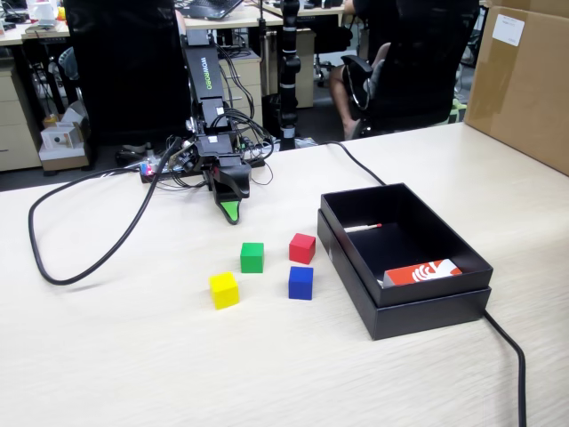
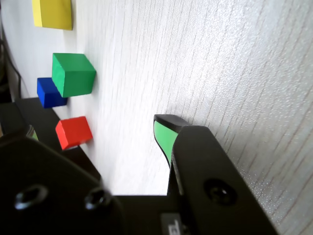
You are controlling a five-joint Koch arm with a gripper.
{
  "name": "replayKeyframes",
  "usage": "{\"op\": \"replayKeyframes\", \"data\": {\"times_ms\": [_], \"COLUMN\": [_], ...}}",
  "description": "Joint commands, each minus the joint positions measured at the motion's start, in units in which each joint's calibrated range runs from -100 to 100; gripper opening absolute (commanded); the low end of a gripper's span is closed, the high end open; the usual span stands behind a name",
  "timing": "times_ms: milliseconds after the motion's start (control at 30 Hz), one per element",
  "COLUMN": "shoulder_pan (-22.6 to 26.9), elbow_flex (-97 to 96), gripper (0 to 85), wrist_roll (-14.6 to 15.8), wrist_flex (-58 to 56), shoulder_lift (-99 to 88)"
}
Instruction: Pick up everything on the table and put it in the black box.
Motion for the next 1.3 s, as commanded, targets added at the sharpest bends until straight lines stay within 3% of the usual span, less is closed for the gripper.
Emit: {"op": "replayKeyframes", "data": {"times_ms": [0, 1267], "shoulder_pan": [0.0, -0.3], "elbow_flex": [-0.4, 0.1], "gripper": [48.1, 47.7], "wrist_roll": [-0.2, 0.2], "wrist_flex": [-3.9, -3.9], "shoulder_lift": [0.0, 0.1]}}
